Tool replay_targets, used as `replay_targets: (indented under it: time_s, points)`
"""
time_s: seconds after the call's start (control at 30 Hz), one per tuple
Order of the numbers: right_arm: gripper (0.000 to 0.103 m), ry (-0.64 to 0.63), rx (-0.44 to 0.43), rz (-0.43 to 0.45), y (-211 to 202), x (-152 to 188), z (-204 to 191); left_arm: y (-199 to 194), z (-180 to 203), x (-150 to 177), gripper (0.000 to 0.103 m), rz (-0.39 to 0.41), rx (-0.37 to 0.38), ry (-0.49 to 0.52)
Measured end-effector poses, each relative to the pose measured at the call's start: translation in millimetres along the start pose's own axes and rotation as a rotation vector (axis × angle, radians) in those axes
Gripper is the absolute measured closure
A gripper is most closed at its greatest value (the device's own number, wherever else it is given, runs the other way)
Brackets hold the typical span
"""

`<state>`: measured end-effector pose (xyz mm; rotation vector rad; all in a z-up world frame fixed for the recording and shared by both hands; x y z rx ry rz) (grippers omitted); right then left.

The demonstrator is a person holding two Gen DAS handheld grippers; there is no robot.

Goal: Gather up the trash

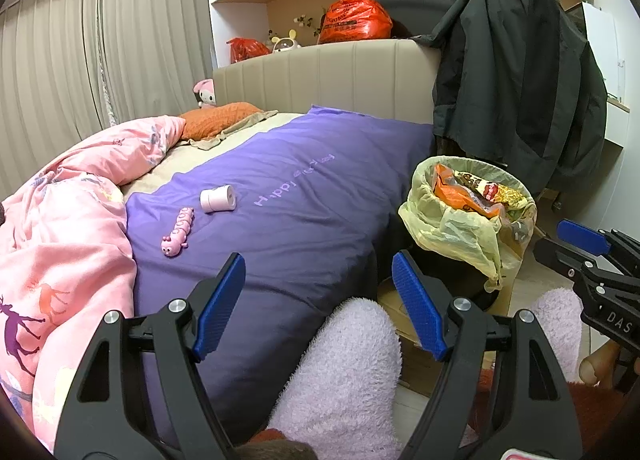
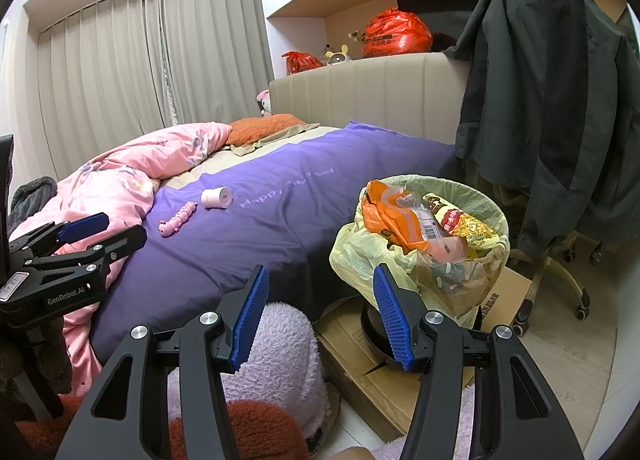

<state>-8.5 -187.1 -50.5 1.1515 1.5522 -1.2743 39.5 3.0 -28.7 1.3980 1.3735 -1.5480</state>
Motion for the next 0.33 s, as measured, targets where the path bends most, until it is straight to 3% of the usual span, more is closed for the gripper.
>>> replay_targets:
  time_s: [0.17,0.27,0.33]
  points:
    - [0.051,-0.046,0.001,-0.020,9,-8,-4,10,-25,-8,0.035,-0.048,0.004,0.039]
    - [0.051,-0.115,-0.049,-0.008,26,-32,-34,13,-92,-32,0.036,-0.087,-0.068,0.068]
    - [0.047,-0.163,-0.129,0.002,44,-52,-72,11,-160,-56,0.036,-0.089,-0.185,0.082]
Point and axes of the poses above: each gripper's, at about its wrist camera, not at the fingertips, and y roughly the way its jaws point, z to its right, x to its underside, the point moved 10 cm from there along y, roughly the way its jaws point, and after that the axes turned 15 degrees about z, right-handed, at the moved point
